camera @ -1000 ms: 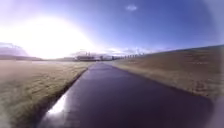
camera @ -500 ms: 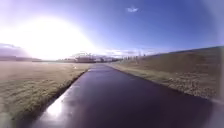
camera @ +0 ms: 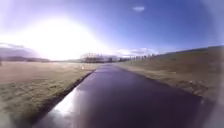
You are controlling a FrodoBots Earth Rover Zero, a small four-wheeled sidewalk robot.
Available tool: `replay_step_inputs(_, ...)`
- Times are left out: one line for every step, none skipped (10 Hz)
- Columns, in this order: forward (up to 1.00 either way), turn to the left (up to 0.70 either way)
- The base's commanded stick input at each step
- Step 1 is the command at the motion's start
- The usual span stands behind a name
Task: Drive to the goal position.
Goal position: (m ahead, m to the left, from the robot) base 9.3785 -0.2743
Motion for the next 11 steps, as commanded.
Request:
replay_step_inputs(1.0, 0.0)
replay_step_inputs(1.0, 0.0)
replay_step_inputs(1.0, 0.0)
replay_step_inputs(1.0, 0.0)
replay_step_inputs(1.0, 0.0)
replay_step_inputs(1.0, 0.0)
replay_step_inputs(1.0, 0.0)
replay_step_inputs(1.0, 0.0)
replay_step_inputs(1.0, 0.0)
replay_step_inputs(1.0, 0.0)
replay_step_inputs(1.0, 0.0)
